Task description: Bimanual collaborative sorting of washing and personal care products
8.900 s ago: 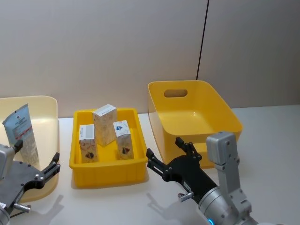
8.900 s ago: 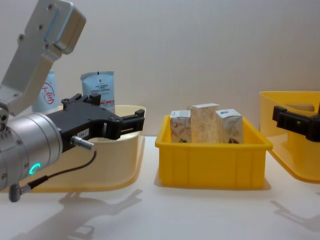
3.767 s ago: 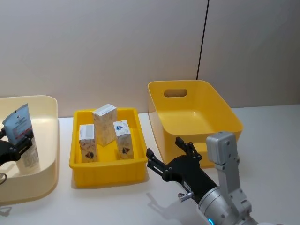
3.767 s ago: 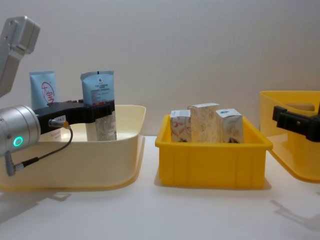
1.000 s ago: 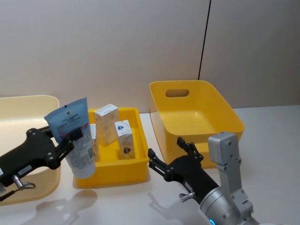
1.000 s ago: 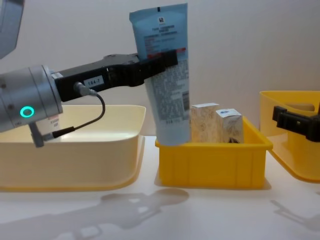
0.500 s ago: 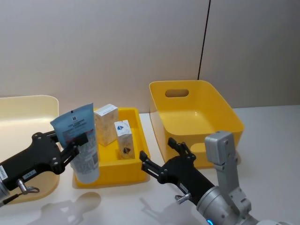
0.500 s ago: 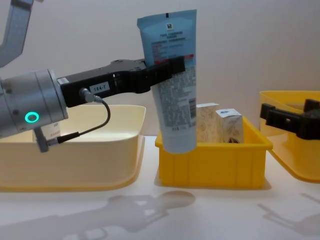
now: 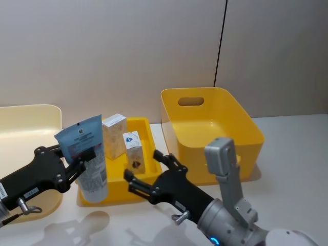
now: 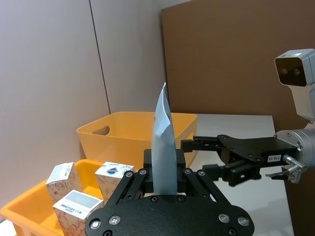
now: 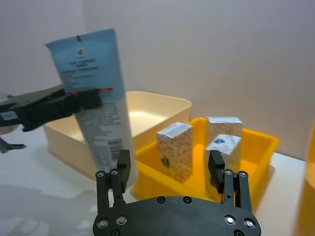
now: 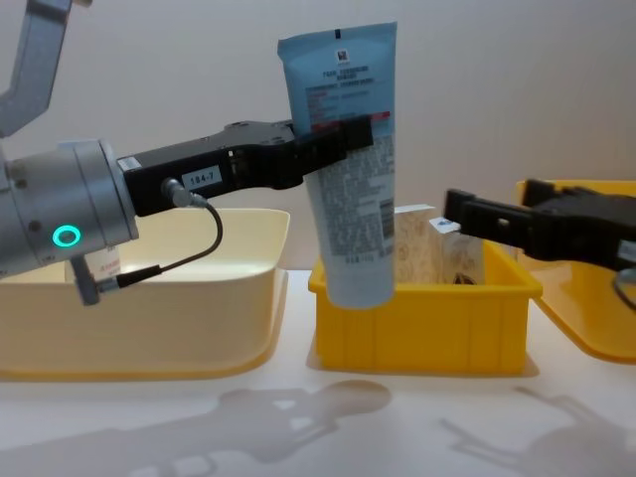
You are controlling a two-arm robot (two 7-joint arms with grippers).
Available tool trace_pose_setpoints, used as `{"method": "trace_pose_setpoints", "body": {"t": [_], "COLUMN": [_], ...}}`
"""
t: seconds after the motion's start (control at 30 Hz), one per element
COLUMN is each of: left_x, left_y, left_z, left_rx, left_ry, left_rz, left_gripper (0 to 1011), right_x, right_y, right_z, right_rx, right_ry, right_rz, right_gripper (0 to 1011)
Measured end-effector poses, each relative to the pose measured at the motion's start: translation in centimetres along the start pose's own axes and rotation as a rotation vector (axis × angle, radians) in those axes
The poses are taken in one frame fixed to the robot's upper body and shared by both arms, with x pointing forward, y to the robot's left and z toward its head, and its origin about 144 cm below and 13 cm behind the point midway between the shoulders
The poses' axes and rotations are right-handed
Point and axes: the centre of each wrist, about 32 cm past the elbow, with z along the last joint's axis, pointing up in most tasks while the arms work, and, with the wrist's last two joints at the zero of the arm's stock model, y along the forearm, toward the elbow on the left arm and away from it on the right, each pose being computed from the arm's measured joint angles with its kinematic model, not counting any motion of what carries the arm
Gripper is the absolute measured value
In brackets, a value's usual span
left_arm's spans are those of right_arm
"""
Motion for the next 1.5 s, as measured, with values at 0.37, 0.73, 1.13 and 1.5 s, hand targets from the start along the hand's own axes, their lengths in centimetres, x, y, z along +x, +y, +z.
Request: {"method": "trace_pose_setpoints", "body": {"t": [0.37, 0.73, 1.13, 1.5], "left_x": [0.0, 0.0, 0.0, 0.0], "left_y": [0.0, 0.0, 0.0, 0.0], "left_z": [0.0, 0.0, 0.0, 0.0], "left_rx": [0.001, 0.001, 0.001, 0.001], "left_ry": [0.001, 0.001, 0.001, 0.001], "left_rz": [-0.002, -0.004, -0.004, -0.003], "left_gripper": [235, 236, 236, 236], "right_x": [-0.7, -1.6, -2.5, -2.8], "right_y": [2.8, 4.7, 6.1, 6.6], "right_z": [0.3, 0.3, 0.1, 0.0], "right_rx": [-0.005, -0.028, -0.053, -0.062], "right_ry": [0.006, -0.013, -0.043, -0.056], "right_rz": [0.130, 0.181, 0.186, 0.184], "right_gripper": [1001, 1001, 969, 777]}}
